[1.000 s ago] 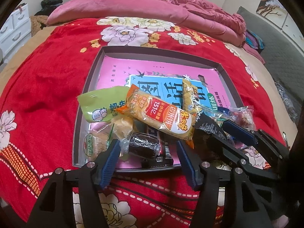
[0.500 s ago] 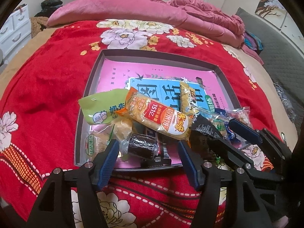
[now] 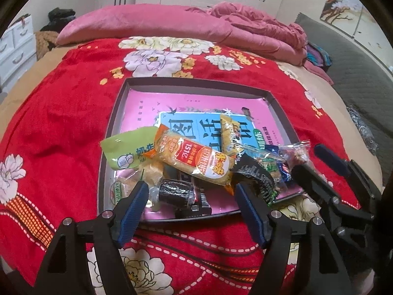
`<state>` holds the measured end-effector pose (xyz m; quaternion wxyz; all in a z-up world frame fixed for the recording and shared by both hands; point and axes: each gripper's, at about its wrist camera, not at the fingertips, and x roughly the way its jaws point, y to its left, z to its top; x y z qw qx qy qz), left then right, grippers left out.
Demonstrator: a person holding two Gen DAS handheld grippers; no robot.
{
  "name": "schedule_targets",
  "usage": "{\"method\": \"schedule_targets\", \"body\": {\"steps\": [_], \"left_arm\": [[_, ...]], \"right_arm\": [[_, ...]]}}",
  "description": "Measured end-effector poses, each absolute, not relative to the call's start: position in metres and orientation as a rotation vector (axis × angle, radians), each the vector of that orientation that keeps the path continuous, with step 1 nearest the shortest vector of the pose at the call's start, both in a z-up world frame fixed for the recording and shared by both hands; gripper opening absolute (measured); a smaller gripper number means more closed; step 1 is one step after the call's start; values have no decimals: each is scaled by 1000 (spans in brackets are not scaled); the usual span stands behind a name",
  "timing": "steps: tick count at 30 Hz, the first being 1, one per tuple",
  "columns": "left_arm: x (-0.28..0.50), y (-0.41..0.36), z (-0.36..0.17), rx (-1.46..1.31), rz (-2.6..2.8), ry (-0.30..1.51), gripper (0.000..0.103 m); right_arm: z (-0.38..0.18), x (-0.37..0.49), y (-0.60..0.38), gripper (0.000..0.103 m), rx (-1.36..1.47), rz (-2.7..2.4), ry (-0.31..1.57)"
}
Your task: Organize snacks
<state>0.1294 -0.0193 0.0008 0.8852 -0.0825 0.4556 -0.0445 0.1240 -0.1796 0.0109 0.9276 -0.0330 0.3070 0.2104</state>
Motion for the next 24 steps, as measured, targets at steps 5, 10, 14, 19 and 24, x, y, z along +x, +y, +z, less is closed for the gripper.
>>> {"method": "schedule_targets", "body": {"steps": [5,10,14,19,24], "left_arm": [[125,-18,5,-175,-89,935,75],[118,-14,11,-177,-70,917,75],[107,-12,12,-174,-61,916,75],[89,-12,9,-157,-59,931,75],[71,-6,7,-152,-32,930,75]], "right_arm": [[22,117,-187,76,-53,398,586],[32,107,-192,82,-46,367,543],[40,96,-193,84,-29,349,532],[38,83,-192,85,-2,331,577],[31,69,-190,90,-16,283,636]]}}
